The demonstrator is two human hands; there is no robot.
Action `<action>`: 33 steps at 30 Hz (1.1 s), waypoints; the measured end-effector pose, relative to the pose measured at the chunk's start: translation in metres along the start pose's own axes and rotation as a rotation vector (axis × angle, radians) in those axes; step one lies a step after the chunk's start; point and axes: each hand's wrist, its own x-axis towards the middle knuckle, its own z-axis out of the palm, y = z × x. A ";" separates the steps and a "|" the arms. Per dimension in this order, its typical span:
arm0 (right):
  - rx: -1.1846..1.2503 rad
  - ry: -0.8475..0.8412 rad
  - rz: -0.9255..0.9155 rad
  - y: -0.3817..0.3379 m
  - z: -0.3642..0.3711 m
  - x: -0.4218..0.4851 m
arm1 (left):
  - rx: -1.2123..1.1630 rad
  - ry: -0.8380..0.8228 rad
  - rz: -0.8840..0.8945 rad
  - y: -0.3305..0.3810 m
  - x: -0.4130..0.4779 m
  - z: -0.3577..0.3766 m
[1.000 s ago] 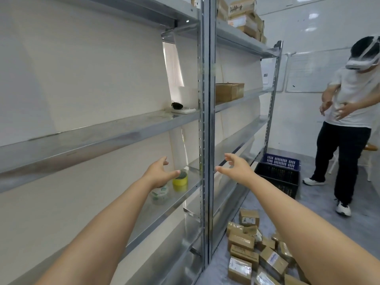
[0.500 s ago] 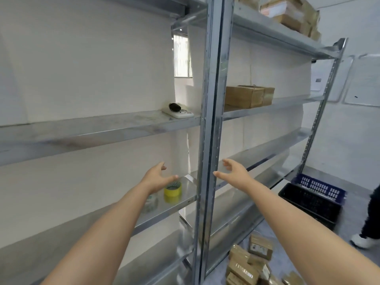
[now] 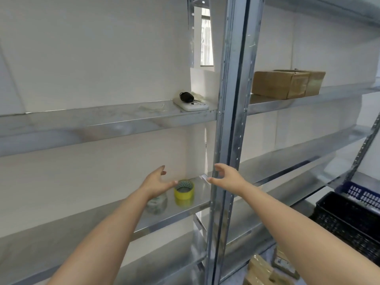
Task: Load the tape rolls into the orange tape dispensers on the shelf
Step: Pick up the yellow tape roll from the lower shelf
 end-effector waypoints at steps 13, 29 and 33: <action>-0.030 -0.231 -0.049 0.027 0.062 0.092 | 0.048 -0.040 -0.157 -0.042 0.086 0.022; 0.209 -0.208 -0.127 0.097 0.117 0.125 | -0.012 0.206 -0.207 -0.063 0.087 0.135; 0.223 -0.235 -0.115 0.101 0.128 0.135 | -0.060 0.188 -0.357 -0.067 0.091 0.145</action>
